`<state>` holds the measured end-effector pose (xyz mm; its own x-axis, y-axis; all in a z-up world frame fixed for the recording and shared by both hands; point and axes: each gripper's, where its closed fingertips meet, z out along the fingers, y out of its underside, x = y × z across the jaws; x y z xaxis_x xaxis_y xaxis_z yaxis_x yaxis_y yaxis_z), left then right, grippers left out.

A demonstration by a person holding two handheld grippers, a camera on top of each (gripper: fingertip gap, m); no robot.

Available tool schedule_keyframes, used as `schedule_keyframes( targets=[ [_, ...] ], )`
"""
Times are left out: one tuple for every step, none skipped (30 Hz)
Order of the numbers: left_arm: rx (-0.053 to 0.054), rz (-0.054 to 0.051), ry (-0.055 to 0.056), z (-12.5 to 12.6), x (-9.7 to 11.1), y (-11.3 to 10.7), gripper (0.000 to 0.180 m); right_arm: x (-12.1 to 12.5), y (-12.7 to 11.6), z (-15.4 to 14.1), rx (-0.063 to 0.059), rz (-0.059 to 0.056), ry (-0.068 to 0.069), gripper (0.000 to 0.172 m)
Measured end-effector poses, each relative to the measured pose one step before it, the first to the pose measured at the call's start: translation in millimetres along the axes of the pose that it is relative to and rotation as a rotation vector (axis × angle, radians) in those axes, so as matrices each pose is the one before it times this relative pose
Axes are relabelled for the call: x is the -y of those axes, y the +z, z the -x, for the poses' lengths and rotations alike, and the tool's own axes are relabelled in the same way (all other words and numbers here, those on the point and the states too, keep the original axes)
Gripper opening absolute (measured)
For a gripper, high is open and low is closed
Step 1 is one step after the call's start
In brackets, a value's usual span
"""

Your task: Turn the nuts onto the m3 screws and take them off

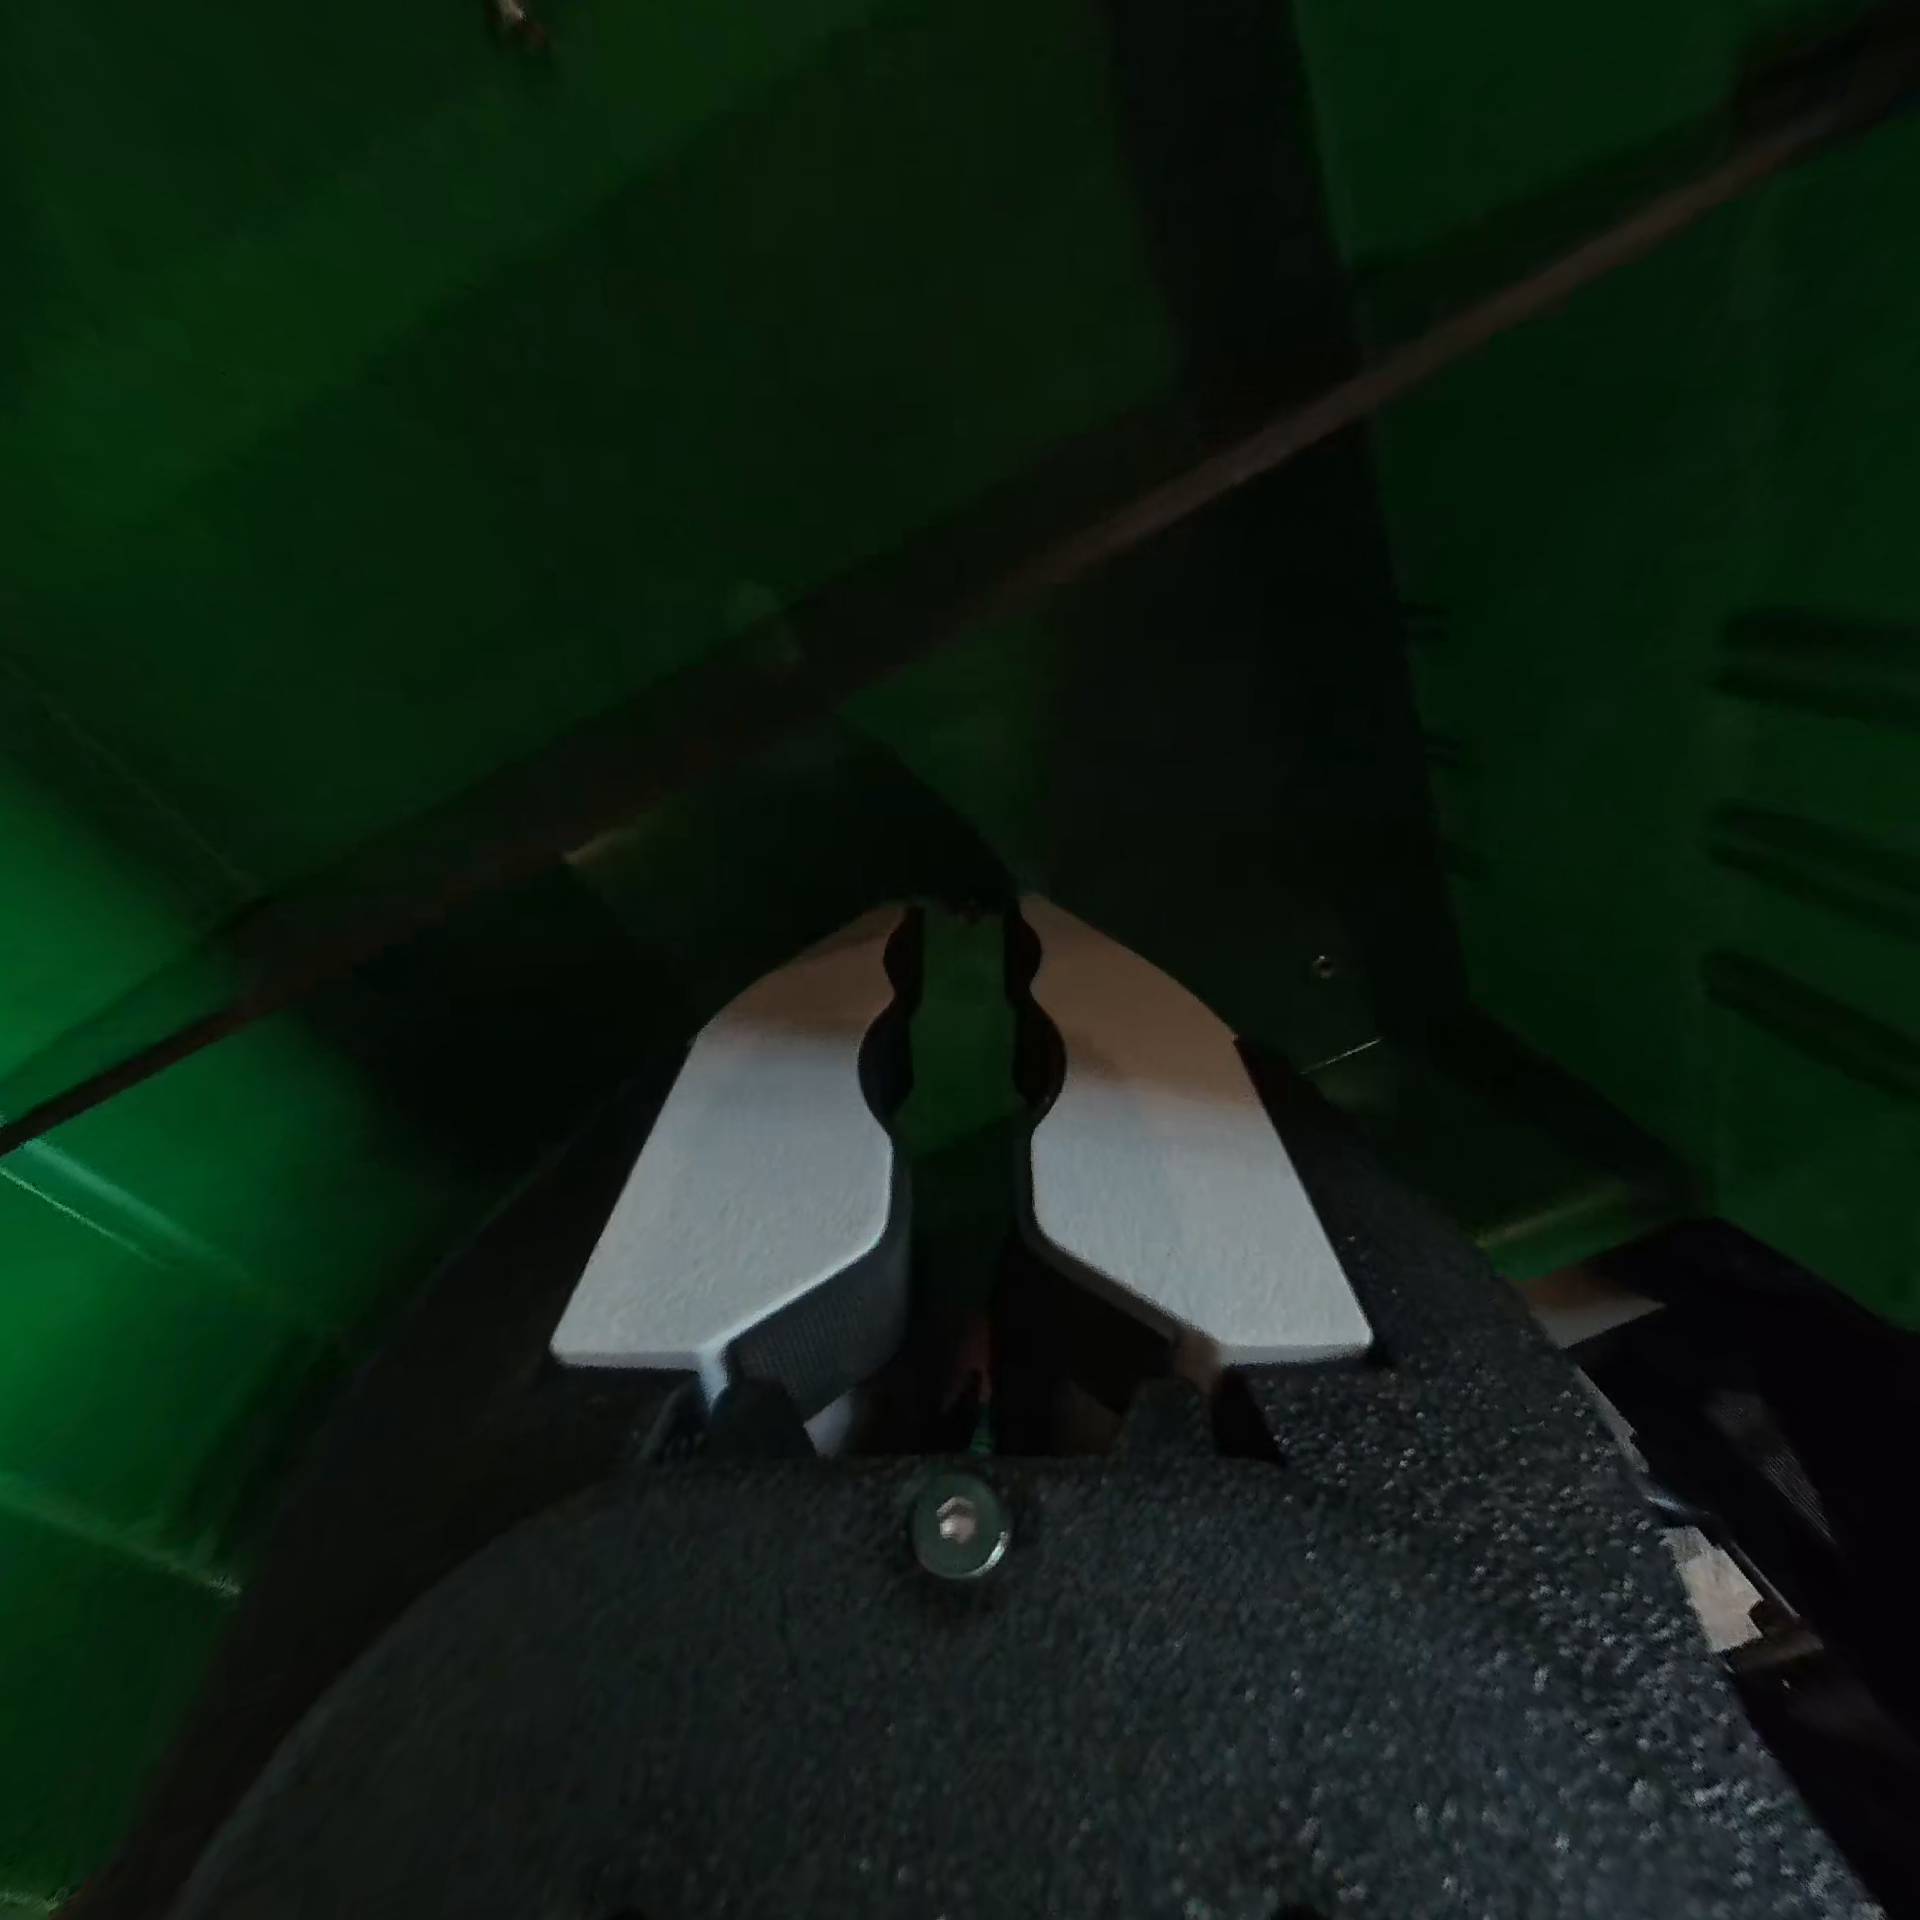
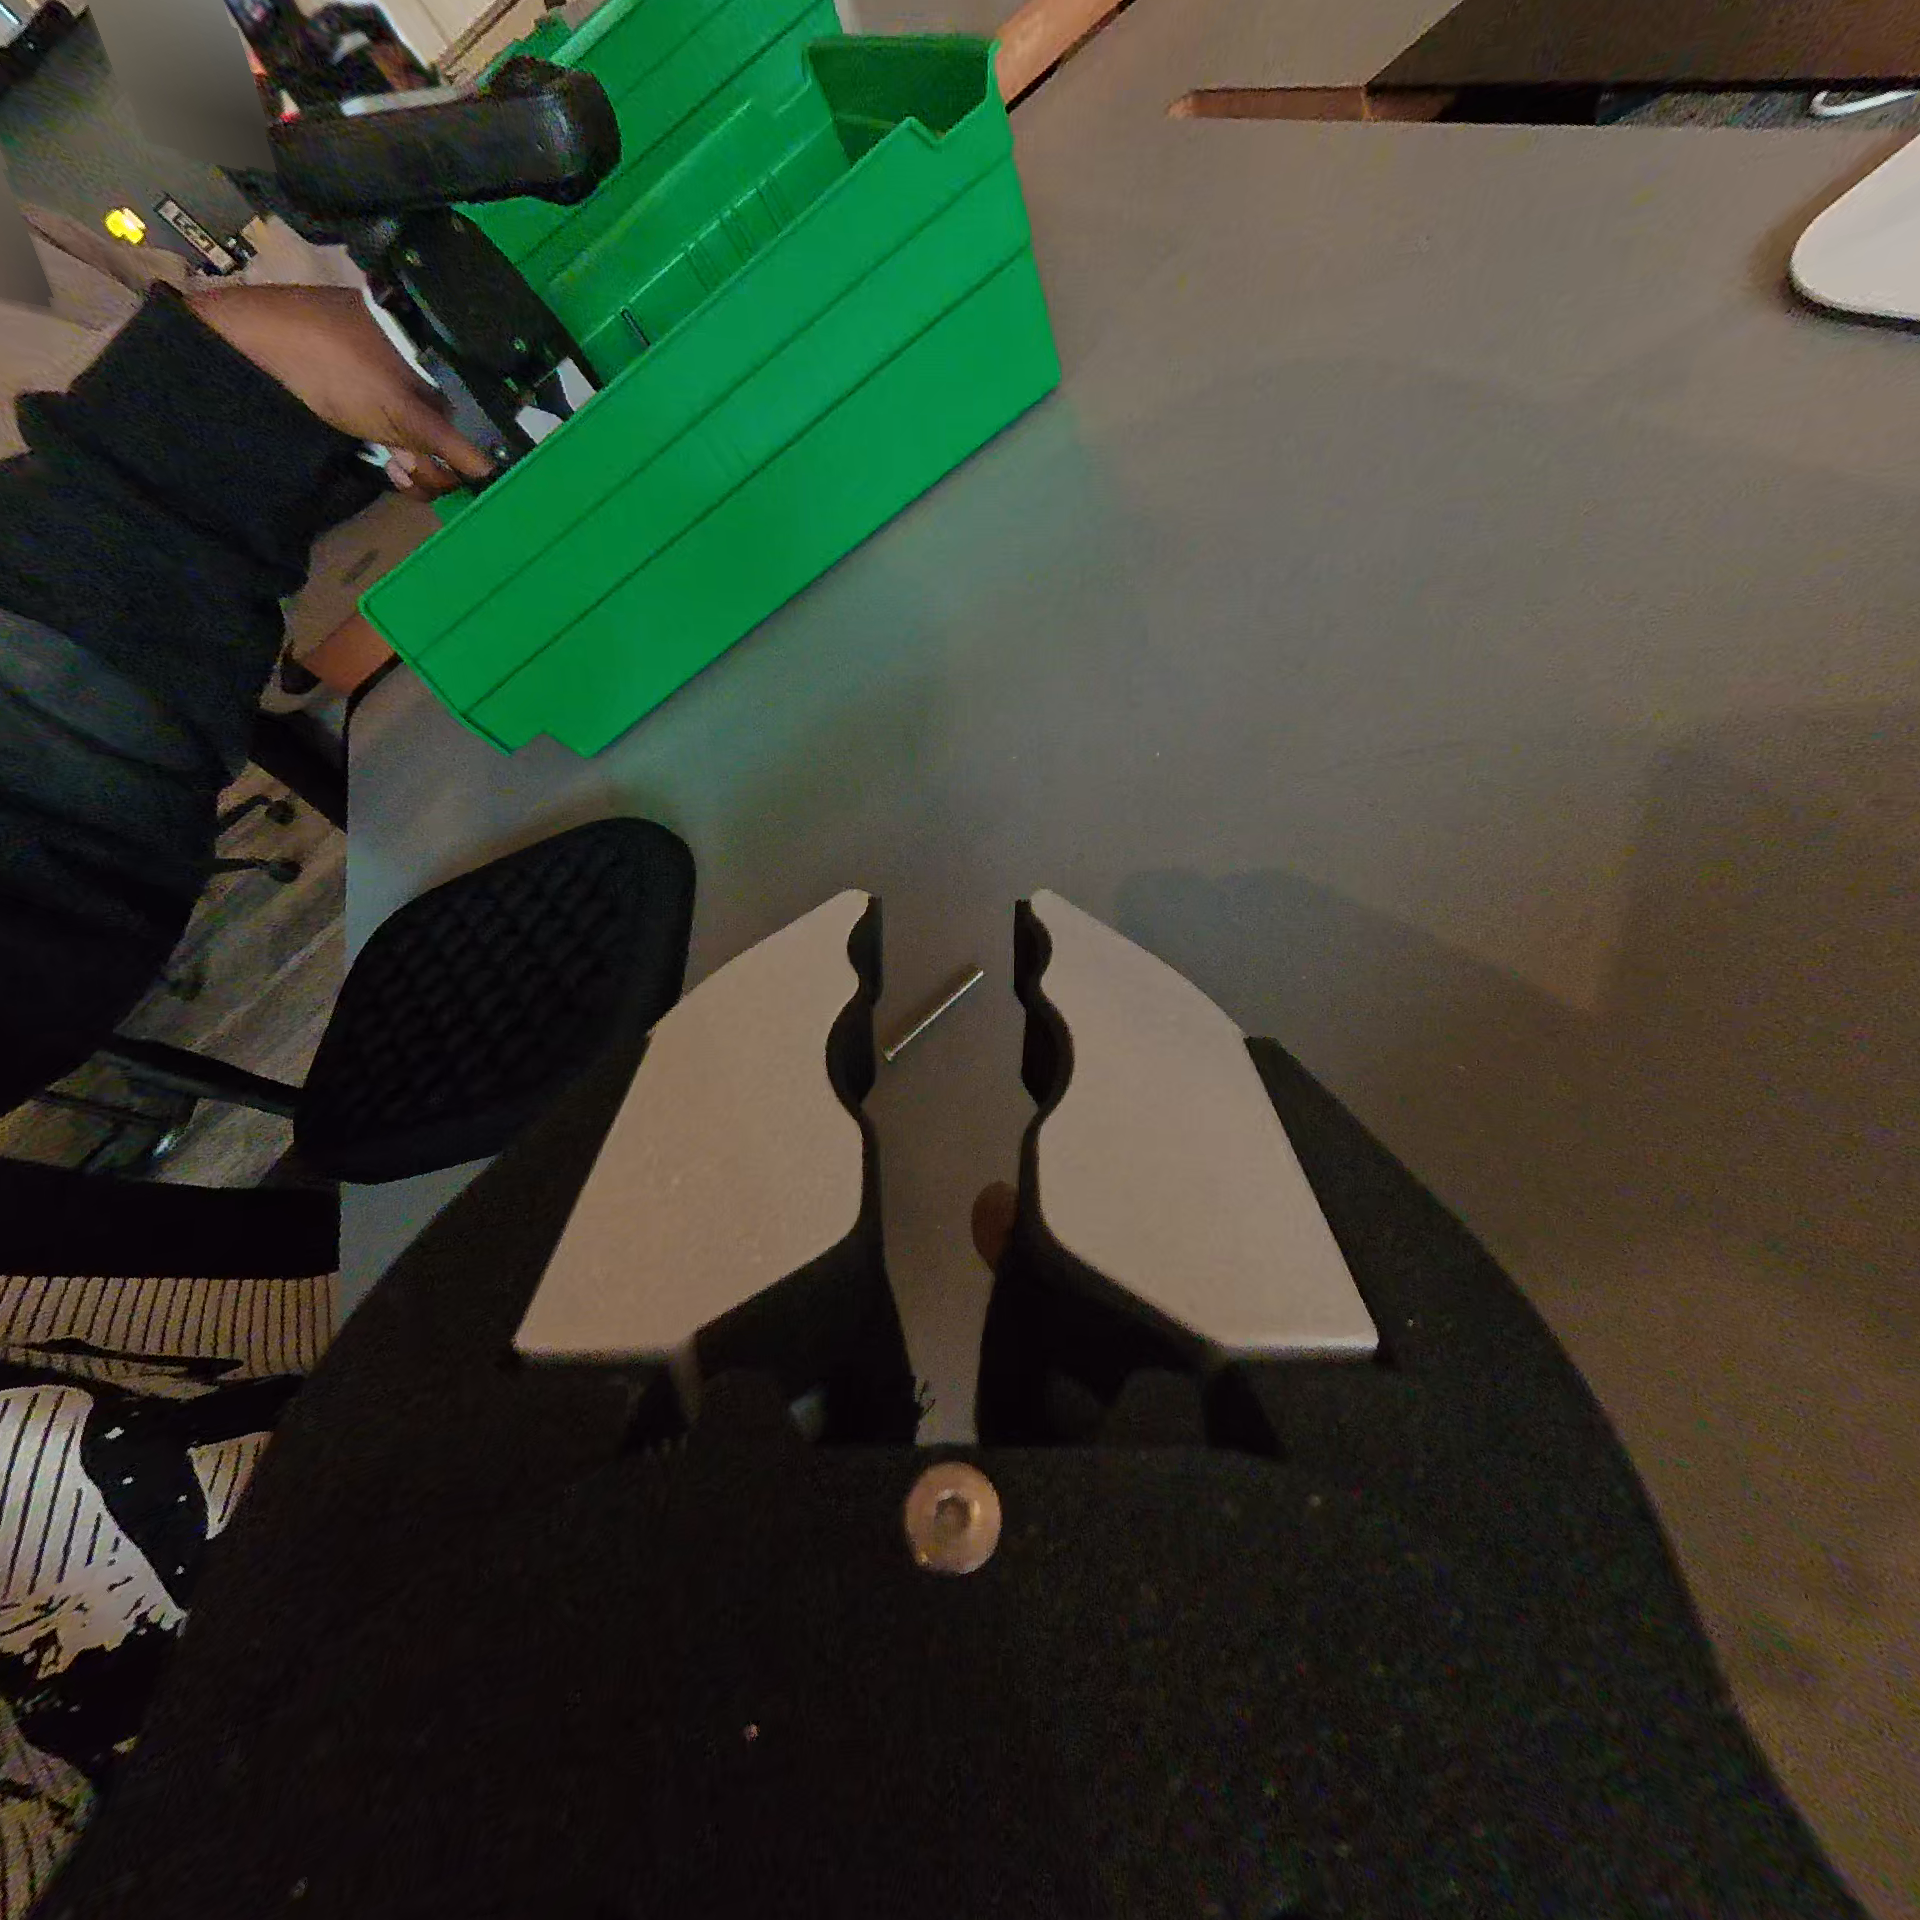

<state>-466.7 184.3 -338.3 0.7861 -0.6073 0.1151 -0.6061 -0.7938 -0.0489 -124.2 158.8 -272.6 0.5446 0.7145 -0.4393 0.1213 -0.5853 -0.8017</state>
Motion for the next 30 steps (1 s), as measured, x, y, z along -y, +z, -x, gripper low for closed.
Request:
schedule_keyframes(
  targets=[
    [0.0018,-0.0001,0.0011,-0.14,0.10,-0.04,0.014,0.33,-0.36,-0.63,-0.0023,-0.0032,0.0008,0.023],
    [0.0046,0.0022,0.0020,0.34,-0.08,0.30,0.013,0.17,-0.27,-0.38,-0.0004,-0.0020,0.0016,0.023],
    [0.0105,0.0021,0.0014,0.82,-0.02,0.23,0.012,0.14,-0.29,-0.18,0.0014,-0.0013,0.0021,0.023],
    [0.0091,0.0022,-0.0001,0.36,0.10,0.14,0.011,-0.01,-0.14,-0.03,0.0009,-0.0004,0.0018,0.023],
    [0.0107,0.0022,0.0023,0.19,0.02,0.17,0.011,0.24,-0.27,-0.19,-0.0010,-0.0009,0.0002,0.023],
    [0.0132,0.0022,0.0050,0.41,0.00,0.17,0.010,0.27,-0.27,-0.18,-0.0018,-0.0024,-0.0012,0.023],
    [0.0116,0.0021,0.0032,0.36,0.05,0.14,0.010,0.37,-0.29,-0.10,-0.0010,-0.0022,-0.0010,0.024],
    [0.0089,0.0021,0.0019,0.06,0.08,0.13,0.009,0.23,-0.13,0.04,-0.0007,-0.0015,-0.0007,0.024],
    [0.0079,0.0015,0.0020,0.00,0.09,0.05,0.009,0.10,-0.20,-0.02,-0.0004,-0.0012,-0.0006,0.024],
    [0.0065,0.0011,0.0006,-0.06,0.10,0.06,0.010,0.00,-0.18,0.05,-0.0005,-0.0004,-0.0003,0.024],
    [0.0040,0.0004,-0.0002,-0.30,0.08,0.00,0.009,-0.07,-0.21,-0.07,-0.0006,-0.0006,-0.0002,0.024],
    [0.0015,-0.0010,-0.0001,-0.53,0.20,-0.01,0.009,0.06,-0.22,0.13,0.0004,-0.0009,0.0001,0.024],
    [0.0007,-0.0014,-0.0001,-0.55,0.04,0.11,0.009,0.12,-0.18,0.06,0.0002,-0.0009,0.0004,0.024],
    [-0.0016,-0.0017,0.0014,-0.95,0.13,0.04,0.008,0.12,-0.27,0.08,-0.0001,-0.0007,-0.0004,0.024],
    [-0.0018,-0.0018,0.0022,-1.06,0.13,0.05,0.005,0.33,-0.23,-0.08,-0.0010,-0.0012,-0.0005,0.024],
    [0.0041,-0.0010,-0.0001,-0.03,-0.07,-0.02,0.005,0.40,-0.28,-0.10,-0.0012,-0.0023,-0.0007,0.024],
    [0.0016,-0.0006,-0.0026,0.02,0.08,-0.06,0.005,0.48,-0.15,0.09,-0.0001,-0.0024,0.0002,0.024],
    [0.0000,-0.0002,-0.0013,-0.04,0.11,0.02,0.005,0.23,-0.10,0.11,0.0011,-0.0008,0.0015,0.024],
    [-0.0003,-0.0001,0.0001,0.04,0.09,0.01,0.005,-0.19,0.00,-0.22,-0.0004,-0.0001,0.0019,0.024],
    [0.0002,0.0000,0.0005,0.07,0.00,-0.10,0.005,-0.53,-0.05,-0.36,-0.0024,0.0011,0.0015,0.024],
    [0.0015,-0.0004,0.0009,0.25,0.06,-0.07,0.005,-0.79,-0.05,-0.34,-0.0031,0.0023,-0.0004,0.024],
    [0.0028,-0.0014,0.0018,0.37,0.03,0.00,0.005,-0.74,-0.18,-0.58,-0.0032,0.0018,-0.0019,0.024],
    [0.0029,-0.0028,0.0024,0.44,0.09,-0.21,0.005,-0.38,-0.15,-0.37,-0.0024,0.0003,-0.0018,0.024],
    [0.0010,-0.0030,0.0019,-0.04,-0.13,-0.11,0.005,0.03,-0.06,-0.16,-0.0006,-0.0003,-0.0004,0.024],
    [-0.0007,0.0013,0.0010,-0.21,-1.04,-0.23,0.005,0.24,-0.10,0.26,0.0023,-0.0003,-0.0001,0.024],
    [0.0007,0.0066,0.0010,-0.12,-2.29,-0.84,0.005,0.57,-0.10,0.71,0.0048,-0.0020,-0.0004,0.024],
    [0.0068,0.0023,0.0007,0.51,-1.84,-1.82,0.005,0.68,-0.30,0.61,0.0036,-0.0032,-0.0007,0.024],
    [0.0067,-0.0091,-0.0006,0.37,-0.63,-3.33,0.005,0.30,-0.42,0.01,0.0002,-0.0028,-0.0005,0.024],
    [0.0024,-0.0180,-0.0007,-0.38,0.72,-4.82,0.005,0.06,-0.30,-0.22,-0.0009,-0.0016,-0.0003,0.024],
    [0.0049,-0.0219,0.0005,-0.50,1.25,-6.30,0.005,-0.25,-0.20,-0.43,-0.0007,-0.0002,0.0001,0.024]
  ],
)
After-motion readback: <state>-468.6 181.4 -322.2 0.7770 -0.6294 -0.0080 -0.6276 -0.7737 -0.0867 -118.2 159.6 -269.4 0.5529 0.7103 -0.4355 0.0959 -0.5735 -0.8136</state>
